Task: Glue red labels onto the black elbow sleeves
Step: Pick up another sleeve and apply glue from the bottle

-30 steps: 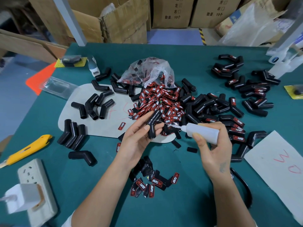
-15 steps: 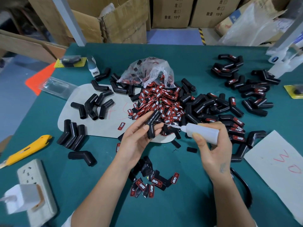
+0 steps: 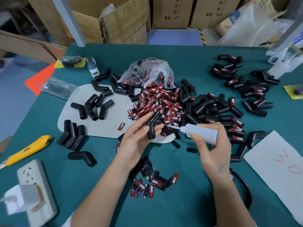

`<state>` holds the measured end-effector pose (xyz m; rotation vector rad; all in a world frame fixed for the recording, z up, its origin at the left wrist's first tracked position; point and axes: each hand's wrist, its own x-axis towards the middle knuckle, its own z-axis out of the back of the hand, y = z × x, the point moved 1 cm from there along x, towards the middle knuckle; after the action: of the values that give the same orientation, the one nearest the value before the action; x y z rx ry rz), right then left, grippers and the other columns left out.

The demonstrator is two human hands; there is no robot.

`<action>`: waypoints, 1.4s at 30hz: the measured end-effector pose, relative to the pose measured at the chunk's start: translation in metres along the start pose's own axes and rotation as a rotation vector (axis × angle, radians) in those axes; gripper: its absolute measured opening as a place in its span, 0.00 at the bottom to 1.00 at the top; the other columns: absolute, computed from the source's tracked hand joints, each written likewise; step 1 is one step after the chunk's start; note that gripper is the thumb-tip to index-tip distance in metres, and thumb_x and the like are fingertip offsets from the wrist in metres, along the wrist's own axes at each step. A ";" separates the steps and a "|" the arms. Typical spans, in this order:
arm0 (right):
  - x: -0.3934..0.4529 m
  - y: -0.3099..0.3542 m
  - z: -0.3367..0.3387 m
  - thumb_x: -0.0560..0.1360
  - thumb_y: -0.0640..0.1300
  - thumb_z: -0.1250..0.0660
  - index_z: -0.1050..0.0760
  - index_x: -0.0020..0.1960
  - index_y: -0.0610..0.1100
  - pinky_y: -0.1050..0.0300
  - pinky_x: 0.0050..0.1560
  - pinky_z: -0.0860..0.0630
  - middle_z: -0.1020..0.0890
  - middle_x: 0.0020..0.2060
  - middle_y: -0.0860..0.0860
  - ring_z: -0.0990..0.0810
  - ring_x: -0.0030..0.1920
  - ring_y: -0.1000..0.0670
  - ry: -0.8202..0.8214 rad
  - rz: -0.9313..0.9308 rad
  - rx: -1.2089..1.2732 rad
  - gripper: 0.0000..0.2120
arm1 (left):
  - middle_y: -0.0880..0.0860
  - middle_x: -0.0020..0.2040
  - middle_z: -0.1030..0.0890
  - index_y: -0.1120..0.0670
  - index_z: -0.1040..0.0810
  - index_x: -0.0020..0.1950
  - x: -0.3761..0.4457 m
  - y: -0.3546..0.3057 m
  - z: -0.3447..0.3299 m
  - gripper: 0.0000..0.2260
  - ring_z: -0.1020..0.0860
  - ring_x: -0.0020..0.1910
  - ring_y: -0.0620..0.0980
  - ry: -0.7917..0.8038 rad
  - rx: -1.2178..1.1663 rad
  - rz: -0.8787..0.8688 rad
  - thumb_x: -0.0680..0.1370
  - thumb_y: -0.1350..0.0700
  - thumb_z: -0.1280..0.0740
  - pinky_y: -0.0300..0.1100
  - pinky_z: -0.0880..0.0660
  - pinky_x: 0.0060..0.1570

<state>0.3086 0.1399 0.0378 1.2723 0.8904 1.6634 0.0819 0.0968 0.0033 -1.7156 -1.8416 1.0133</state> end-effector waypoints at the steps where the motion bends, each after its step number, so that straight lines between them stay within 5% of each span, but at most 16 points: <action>1: 0.000 0.000 0.000 0.78 0.55 0.29 0.26 0.57 0.65 0.66 0.48 0.25 0.20 0.52 0.63 0.19 0.52 0.53 -0.002 -0.001 0.003 0.10 | 0.67 0.64 0.18 0.56 0.21 0.73 0.000 0.000 0.000 0.20 0.19 0.66 0.64 0.001 0.003 0.000 0.82 0.65 0.36 0.48 0.20 0.64; 42: 0.001 -0.003 0.002 0.79 0.55 0.30 0.27 0.58 0.68 0.60 0.51 0.25 0.20 0.52 0.64 0.19 0.52 0.54 -0.086 0.012 -0.027 0.11 | 0.70 0.67 0.21 0.59 0.25 0.76 -0.002 -0.001 -0.004 0.22 0.19 0.66 0.64 -0.029 0.071 0.001 0.81 0.66 0.36 0.48 0.21 0.65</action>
<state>0.3115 0.1420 0.0355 1.3225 0.8077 1.6123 0.0848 0.0955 0.0074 -1.6685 -1.8002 1.0960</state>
